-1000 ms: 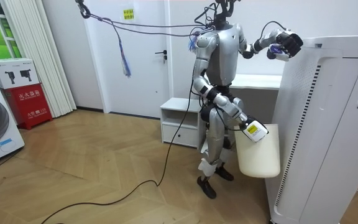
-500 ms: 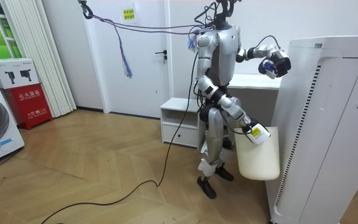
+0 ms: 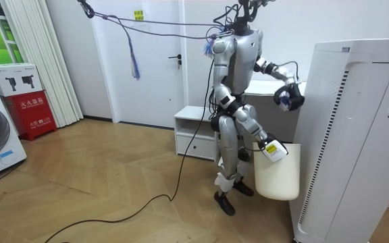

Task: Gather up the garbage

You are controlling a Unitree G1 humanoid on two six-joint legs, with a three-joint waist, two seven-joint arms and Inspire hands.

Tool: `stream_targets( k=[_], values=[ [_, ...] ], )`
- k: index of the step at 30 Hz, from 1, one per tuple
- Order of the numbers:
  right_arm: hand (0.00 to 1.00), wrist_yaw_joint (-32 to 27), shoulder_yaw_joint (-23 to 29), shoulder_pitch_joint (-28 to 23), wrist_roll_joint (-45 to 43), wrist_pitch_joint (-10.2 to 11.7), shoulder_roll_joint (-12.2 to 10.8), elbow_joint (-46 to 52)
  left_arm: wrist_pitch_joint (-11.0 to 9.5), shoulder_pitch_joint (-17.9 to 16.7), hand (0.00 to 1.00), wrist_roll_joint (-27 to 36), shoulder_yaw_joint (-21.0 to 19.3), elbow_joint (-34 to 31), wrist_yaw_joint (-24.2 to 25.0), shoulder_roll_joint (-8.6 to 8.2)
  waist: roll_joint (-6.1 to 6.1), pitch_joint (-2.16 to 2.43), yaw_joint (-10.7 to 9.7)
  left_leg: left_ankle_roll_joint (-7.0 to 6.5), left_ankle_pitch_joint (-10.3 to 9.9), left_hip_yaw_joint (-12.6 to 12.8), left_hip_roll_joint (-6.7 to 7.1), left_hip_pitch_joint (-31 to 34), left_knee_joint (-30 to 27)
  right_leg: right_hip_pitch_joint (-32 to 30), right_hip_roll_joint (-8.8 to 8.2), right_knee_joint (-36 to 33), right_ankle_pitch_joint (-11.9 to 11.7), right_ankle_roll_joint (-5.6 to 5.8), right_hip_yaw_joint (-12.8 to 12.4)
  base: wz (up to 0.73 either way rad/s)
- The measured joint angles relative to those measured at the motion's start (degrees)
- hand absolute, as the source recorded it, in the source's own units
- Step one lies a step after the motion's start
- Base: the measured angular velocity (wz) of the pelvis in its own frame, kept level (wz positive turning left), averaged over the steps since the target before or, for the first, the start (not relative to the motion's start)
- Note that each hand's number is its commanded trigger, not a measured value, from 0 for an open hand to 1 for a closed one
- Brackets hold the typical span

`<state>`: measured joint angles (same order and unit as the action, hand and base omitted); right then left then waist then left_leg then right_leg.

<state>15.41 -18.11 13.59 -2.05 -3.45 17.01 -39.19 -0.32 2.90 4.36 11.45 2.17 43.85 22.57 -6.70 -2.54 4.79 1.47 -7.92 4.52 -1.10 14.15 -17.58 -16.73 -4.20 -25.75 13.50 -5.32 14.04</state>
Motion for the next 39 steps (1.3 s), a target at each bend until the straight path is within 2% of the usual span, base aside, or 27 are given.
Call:
stream_targets(
  k=[2, 5, 7, 11, 13, 16, 23, 29, 39],
  values=[
    [1.00, -0.2, -0.2, 1.3, 0.0, 1.5, -1.0, -2.7, -0.1, 0.5, 1.00, -2.4, 1.5, 5.2, -1.5, -1.99, 0.65, 0.02, -0.2, 0.02, 0.0, 0.0, -0.15, 1.3, -0.3, -1.2, 0.03, 0.0, -0.1, -0.12, 0.0, 0.00],
    [1.00, -0.3, -0.9, 2.9, 0.1, 2.2, -1.5, -5.3, -0.2, 0.8, 1.00, -2.8, 3.3, 8.6, -2.9, -3.15, 0.77, 0.02, 0.1, 0.01, 0.0, 0.0, -0.19, 3.4, -0.9, -3.1, -0.12, -0.2, -0.2, -0.07, 0.0, 0.00],
    [1.00, -0.4, -1.0, 3.6, 0.1, 2.2, -1.7, -6.2, -0.7, 1.6, 1.00, -2.8, 4.5, 9.8, -3.5, -3.53, 0.81, 0.03, 0.4, 0.01, 0.0, 0.0, -0.19, 4.5, -0.9, -4.2, -0.21, -0.5, -0.2, -0.07, 0.0, 0.00],
    [1.00, -0.4, -1.0, 4.8, 0.2, 2.3, -3.0, -7.7, -2.2, 3.4, 1.00, -2.7, 4.7, 13.0, -3.9, -4.49, 1.20, -0.03, 0.4, 0.01, 0.0, 0.0, -0.25, 6.0, -1.2, -5.5, -0.27, -0.9, -0.2, -0.07, 0.2, 0.02],
    [1.00, -0.5, -1.0, 4.9, 0.3, 2.3, -3.3, -7.7, -2.2, 4.4, 1.00, -2.7, 4.6, 14.4, -4.2, -4.81, 1.57, -0.01, 0.4, 0.00, 0.0, 0.0, -0.28, 6.5, -1.6, -5.8, -0.27, -0.9, -0.2, -0.07, 0.3, 0.03],
    [1.00, -0.7, -1.0, 5.3, 1.2, 2.3, -3.5, -7.9, -2.3, 4.9, 0.00, -2.7, 4.6, 15.3, -4.6, -5.63, 2.04, -0.07, 0.4, -0.07, -0.1, 0.1, -0.31, 7.3, -2.2, -6.2, -0.31, -0.9, -0.2, -0.04, 0.3, 0.00],
    [1.00, -1.1, -0.9, 7.7, 2.3, 2.4, -4.0, -9.7, -2.9, 6.4, 0.00, -2.8, 4.7, 19.4, -6.3, -8.31, 2.43, -0.18, 0.6, -0.09, -0.1, 0.1, -0.28, 7.2, -2.1, -6.2, -0.34, -0.5, -0.3, 0.06, 0.4, 0.00],
    [1.00, -1.1, -0.9, 7.8, 2.3, 3.0, -4.5, -9.7, -5.0, 6.4, 0.00, -2.8, 5.2, 19.9, -7.4, -8.53, 2.76, -0.37, 0.6, -0.09, -0.1, 0.1, -0.35, 7.3, -2.0, -6.2, -0.20, -0.1, -0.5, 0.08, 0.3, 0.00],
    [1.00, -0.9, -0.9, 7.7, 2.3, 3.3, -4.4, -9.9, -5.6, 6.5, 0.00, -2.8, 5.2, 22.7, -8.5, -8.52, 3.00, -0.47, 1.6, -0.09, -0.1, 0.0, -0.36, 7.4, -2.0, -6.0, -0.19, -0.1, -0.6, 0.13, 0.3, 0.00]
  ],
)
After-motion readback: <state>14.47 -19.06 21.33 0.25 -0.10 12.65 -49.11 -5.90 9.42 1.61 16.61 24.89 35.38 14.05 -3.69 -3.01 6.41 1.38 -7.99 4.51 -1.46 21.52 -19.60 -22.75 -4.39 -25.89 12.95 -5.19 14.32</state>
